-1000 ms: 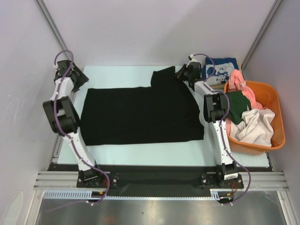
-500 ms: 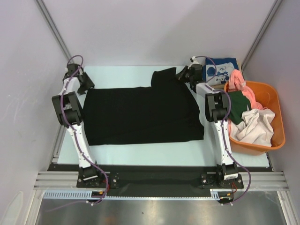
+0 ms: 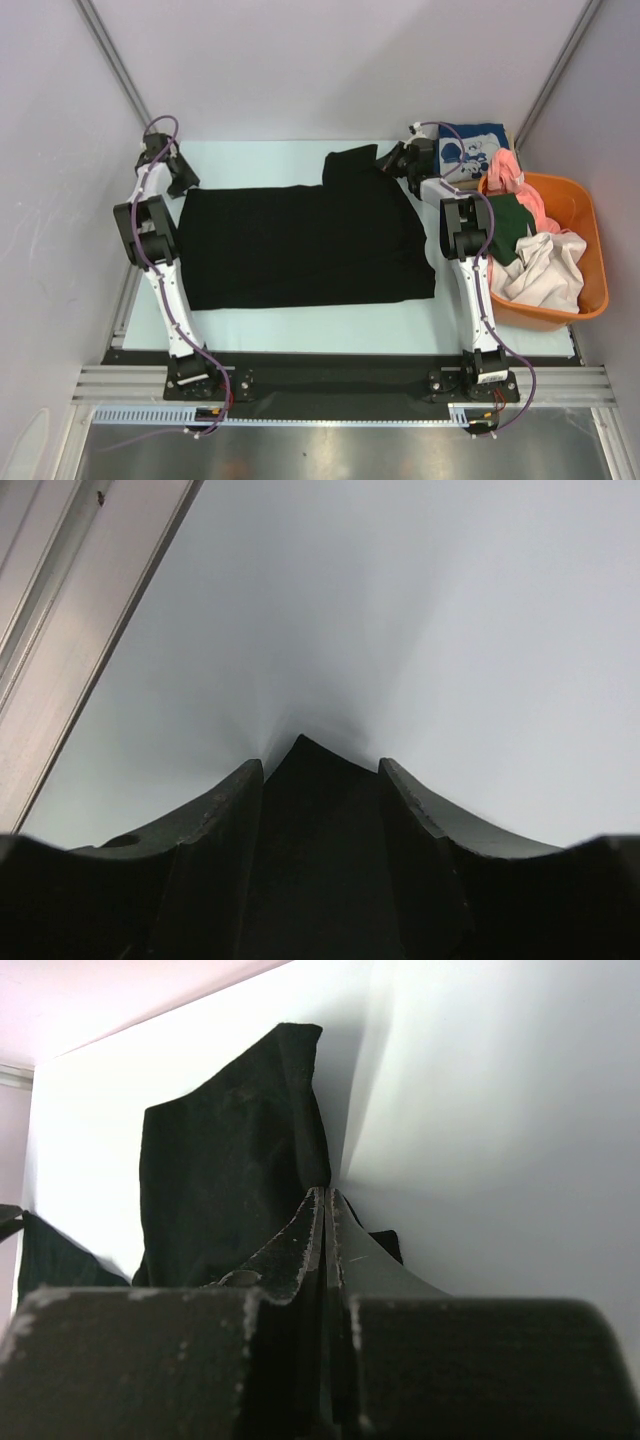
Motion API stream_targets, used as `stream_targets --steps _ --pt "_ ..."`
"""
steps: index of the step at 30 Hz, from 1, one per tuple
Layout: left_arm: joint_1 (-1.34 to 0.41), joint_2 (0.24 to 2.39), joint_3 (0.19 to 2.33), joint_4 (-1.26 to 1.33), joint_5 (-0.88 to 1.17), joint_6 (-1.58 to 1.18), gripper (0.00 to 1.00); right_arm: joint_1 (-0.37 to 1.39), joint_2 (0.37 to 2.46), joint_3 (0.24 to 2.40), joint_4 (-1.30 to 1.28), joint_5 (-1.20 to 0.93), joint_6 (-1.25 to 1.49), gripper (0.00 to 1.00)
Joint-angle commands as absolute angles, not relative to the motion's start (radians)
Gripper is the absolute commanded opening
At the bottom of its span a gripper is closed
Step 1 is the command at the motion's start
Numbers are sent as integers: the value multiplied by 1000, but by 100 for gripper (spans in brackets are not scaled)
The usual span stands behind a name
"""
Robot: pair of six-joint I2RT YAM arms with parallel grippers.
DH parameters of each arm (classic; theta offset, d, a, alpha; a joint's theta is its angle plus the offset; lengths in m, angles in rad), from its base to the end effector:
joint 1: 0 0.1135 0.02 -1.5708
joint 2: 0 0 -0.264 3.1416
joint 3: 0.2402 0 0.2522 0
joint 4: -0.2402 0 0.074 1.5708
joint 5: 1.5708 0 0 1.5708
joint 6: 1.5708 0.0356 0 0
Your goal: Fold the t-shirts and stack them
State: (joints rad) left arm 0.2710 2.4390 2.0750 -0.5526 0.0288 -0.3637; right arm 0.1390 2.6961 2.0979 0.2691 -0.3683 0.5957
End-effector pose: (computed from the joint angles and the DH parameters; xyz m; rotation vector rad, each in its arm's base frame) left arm 0.5191 0.1431 0.1660 -0.7649 2.3679 -0.0749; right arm 0.5884 0.0953 0.1042 0.1885 1.9588 0.8401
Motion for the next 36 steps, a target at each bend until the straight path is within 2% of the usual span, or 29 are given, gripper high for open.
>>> stream_targets --steps 1,4,7,11,13,14,15,20,26,36 --pt "252 2444 2118 -564 23 -345 55 132 2648 2088 281 -385 600 0" --pt "238 2425 2089 -558 11 -337 54 132 2652 2089 279 -385 601 0" --pt "238 2424 2077 -545 9 -339 45 132 2655 2089 279 -391 604 0" --pt "238 2439 2095 -551 14 -341 28 132 2660 2091 284 -400 609 0" --pt "239 2444 2109 -561 14 -344 17 132 2658 2091 285 -402 609 0" --pt "238 2444 2112 -563 12 -347 4 130 2657 2091 287 -405 607 0" --pt "238 2441 2115 -568 11 -350 0 132 2654 2091 285 -410 609 0" --pt "239 2373 2076 -621 -52 -405 0 152 2538 2059 241 -448 537 0" --pt "241 2220 1948 -640 -54 -477 0 193 2311 1861 190 -416 497 0" --pt "247 1915 1540 -565 -23 -486 0 206 1962 1496 72 -295 411 0"
